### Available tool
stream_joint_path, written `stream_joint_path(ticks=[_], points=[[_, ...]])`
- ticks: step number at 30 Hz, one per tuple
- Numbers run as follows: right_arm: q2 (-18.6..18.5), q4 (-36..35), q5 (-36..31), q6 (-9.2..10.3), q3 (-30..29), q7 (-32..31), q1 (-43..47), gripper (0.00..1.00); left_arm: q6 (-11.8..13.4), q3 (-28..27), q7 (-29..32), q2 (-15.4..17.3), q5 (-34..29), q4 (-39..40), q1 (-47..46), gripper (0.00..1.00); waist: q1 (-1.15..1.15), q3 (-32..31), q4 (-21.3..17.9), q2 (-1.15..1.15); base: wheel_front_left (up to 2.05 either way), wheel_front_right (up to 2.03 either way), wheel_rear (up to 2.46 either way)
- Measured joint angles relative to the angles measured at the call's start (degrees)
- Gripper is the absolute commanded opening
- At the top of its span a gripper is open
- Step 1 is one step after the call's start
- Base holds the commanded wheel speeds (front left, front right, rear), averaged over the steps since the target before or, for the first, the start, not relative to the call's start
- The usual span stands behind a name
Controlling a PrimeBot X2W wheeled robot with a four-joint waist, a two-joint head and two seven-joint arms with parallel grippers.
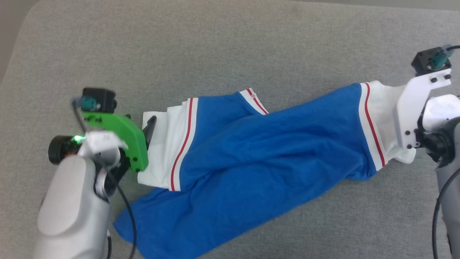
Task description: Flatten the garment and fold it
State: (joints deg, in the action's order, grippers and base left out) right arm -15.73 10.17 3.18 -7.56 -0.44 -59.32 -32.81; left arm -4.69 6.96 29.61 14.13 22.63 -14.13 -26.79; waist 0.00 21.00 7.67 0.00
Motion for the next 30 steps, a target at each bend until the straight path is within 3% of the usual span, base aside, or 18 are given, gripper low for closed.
stream_joint_path(ticks=[4, 12, 13, 14, 19, 30], points=[[0.43, -1.88, 1.03, 0.00, 1.70, 0.69, 0.15, 0.00, 0.63, 2.67, 11.91, 1.16, -0.30, -2.70, -4.31, 1.00, 0.00, 0.62, -0.57, 0.00, 0.00, 0.00, 0.00], [0.02, -4.09, 1.94, 0.00, 3.26, 1.21, 0.35, 0.00, 0.21, 5.09, 18.84, 1.42, 0.31, -5.24, -7.72, 1.00, 0.00, 1.74, -2.15, 0.00, 0.00, 0.00, 0.00], [-0.11, -4.33, 1.94, 0.00, 3.32, 1.36, 0.35, 0.00, 0.16, 5.20, 19.56, 1.49, 0.69, -5.35, -7.77, 0.47, 0.00, 1.85, -2.31, 0.00, 0.00, 0.00, 0.00], [-0.25, -4.53, 1.96, 0.00, 3.27, 1.36, 0.36, 0.00, 0.13, 5.24, 20.02, 1.54, 1.03, -5.33, -7.88, 0.03, 0.00, 1.96, -2.43, 0.00, 0.00, 0.00, 0.00], [-1.01, -4.90, 1.96, 0.00, 2.82, 1.89, 0.56, 0.00, -0.80, 5.43, 20.67, 0.57, 3.61, -4.86, -7.68, 0.00, 0.00, 1.79, -2.49, 0.00, 0.00, 0.00, 0.00], [-0.71, -5.67, 4.11, 0.00, -1.10, 7.55, -0.49, 0.00, -0.73, -2.37, 7.50, -3.57, 11.13, -2.32, -9.11, 0.00, 0.00, -2.80, -2.22, 0.00, 0.00, 0.00, 0.00]])
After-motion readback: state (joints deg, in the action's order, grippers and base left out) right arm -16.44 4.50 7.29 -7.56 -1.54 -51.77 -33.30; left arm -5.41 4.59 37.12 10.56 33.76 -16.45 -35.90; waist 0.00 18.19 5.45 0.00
